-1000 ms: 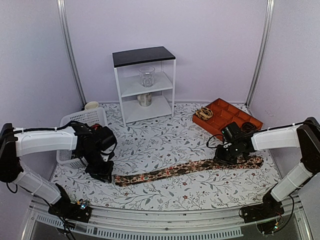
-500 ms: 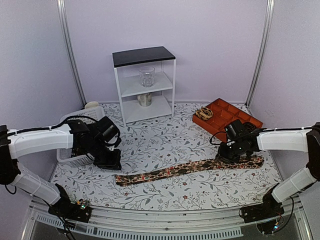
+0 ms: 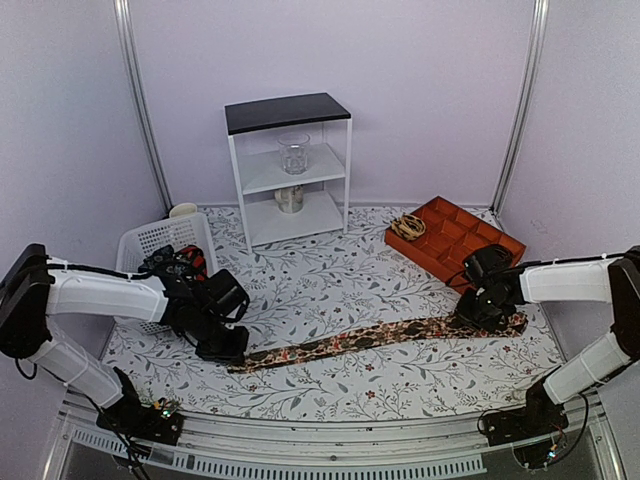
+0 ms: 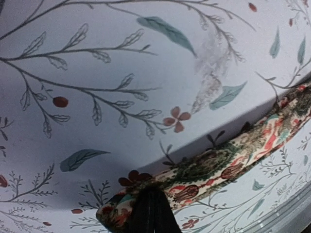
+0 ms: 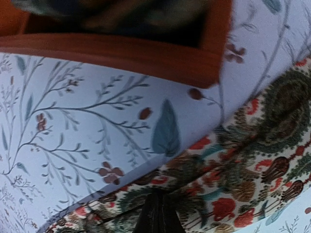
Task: Roll the ties
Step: Adjust the tie at the center of the board.
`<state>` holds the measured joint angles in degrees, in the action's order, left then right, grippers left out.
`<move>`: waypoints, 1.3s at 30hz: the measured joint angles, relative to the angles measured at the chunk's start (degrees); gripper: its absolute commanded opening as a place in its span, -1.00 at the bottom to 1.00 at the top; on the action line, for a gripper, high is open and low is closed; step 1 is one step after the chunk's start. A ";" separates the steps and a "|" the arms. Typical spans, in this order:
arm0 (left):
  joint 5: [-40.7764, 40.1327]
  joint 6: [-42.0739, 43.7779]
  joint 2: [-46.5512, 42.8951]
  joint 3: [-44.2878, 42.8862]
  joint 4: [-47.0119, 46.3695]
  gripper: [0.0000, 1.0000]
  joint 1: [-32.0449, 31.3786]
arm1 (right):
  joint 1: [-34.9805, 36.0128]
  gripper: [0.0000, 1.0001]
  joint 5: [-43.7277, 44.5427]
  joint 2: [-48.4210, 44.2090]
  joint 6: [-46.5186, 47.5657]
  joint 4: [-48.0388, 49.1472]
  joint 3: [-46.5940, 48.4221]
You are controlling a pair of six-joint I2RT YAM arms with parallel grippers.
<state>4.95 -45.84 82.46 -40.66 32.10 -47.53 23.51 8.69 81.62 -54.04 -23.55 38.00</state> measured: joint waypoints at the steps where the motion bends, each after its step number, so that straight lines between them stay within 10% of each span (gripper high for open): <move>1: -0.81 -0.09 0.07 0.44 0.02 -1.00 0.00 | -0.37 -1.00 0.59 0.00 -1.01 -0.28 -0.66; 39: -12.26 3.43 3.17 -0.96 -0.31 -1.00 0.72 | -15.34 -1.00 11.21 1.44 -13.33 -7.10 -0.02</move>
<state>-7.31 -42.41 85.62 -41.63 31.79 -46.81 8.16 19.90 83.07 -67.37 -30.65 37.98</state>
